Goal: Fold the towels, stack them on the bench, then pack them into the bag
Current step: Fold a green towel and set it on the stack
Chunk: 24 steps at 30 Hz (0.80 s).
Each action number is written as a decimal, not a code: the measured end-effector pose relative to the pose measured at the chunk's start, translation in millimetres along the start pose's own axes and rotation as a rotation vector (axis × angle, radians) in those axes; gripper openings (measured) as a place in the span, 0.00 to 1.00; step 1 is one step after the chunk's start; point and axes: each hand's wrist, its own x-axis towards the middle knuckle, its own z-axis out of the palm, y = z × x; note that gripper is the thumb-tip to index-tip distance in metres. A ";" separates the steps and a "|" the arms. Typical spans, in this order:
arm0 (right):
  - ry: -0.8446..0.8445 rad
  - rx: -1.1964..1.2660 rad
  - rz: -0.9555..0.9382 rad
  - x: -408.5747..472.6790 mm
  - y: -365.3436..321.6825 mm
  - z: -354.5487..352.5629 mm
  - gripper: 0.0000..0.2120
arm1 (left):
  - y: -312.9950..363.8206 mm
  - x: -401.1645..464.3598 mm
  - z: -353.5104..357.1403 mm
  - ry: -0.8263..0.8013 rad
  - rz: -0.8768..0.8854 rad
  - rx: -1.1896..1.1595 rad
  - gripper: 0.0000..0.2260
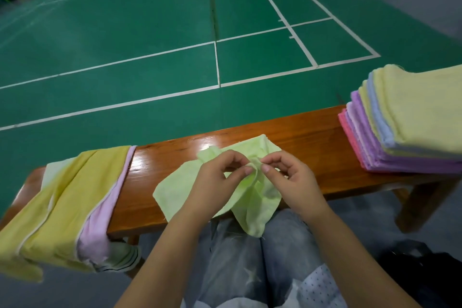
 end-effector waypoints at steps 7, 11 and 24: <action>-0.069 0.041 0.034 0.9 5.9 0.4 0.10 | 1.7 -1.8 5.0 -0.011 0.037 0.013 0.07; -0.093 0.085 0.055 0.4 6.3 0.4 0.08 | -0.8 -1.8 7.8 0.017 0.004 0.031 0.08; -0.074 0.068 0.208 9.8 31.6 -15.0 0.11 | -35.4 41.5 -10.8 -0.012 -0.113 0.536 0.11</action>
